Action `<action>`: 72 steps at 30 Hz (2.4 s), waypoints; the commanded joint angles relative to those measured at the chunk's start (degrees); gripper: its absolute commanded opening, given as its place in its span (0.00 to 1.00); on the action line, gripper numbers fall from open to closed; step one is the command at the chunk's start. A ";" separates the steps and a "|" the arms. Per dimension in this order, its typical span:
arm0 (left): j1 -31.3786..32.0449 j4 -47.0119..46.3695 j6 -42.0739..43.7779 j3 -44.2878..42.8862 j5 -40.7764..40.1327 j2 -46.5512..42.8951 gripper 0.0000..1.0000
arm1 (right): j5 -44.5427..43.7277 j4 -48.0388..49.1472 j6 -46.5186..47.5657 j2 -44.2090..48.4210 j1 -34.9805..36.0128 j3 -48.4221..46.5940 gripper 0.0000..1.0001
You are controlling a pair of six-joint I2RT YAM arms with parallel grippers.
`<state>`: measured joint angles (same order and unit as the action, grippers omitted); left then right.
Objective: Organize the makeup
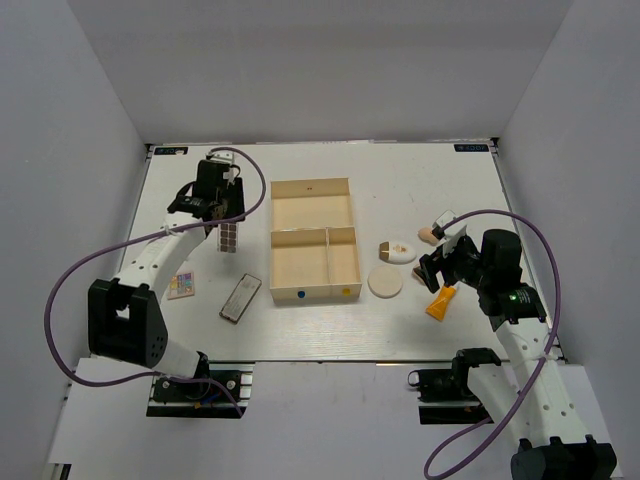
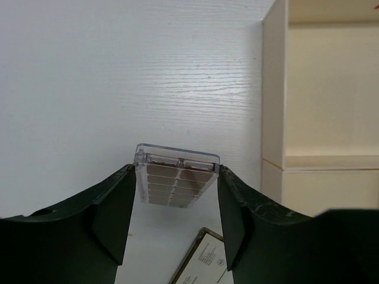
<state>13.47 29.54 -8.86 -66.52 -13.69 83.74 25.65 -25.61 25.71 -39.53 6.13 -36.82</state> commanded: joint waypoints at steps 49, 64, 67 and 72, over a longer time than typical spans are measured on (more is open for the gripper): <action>7.35 -29.89 -16.89 3.15 14.57 5.73 0.71 | -0.78 1.17 -0.32 -0.29 1.51 0.43 0.81; 7.36 -22.71 -11.10 6.93 11.33 -6.12 0.87 | -0.78 1.08 -0.05 -0.02 1.60 0.43 0.81; 6.74 -15.85 -8.37 7.64 10.27 -10.87 0.64 | -0.95 1.00 0.04 0.15 1.52 0.34 0.81; 7.44 -1.80 -5.64 7.54 9.13 -15.27 0.26 | -0.86 1.08 0.12 -0.11 1.69 0.34 0.81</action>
<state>20.64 16.58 -17.52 -59.37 -2.90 70.37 24.67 -25.58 25.76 -40.10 7.53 -36.62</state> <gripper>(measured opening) 0.275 0.811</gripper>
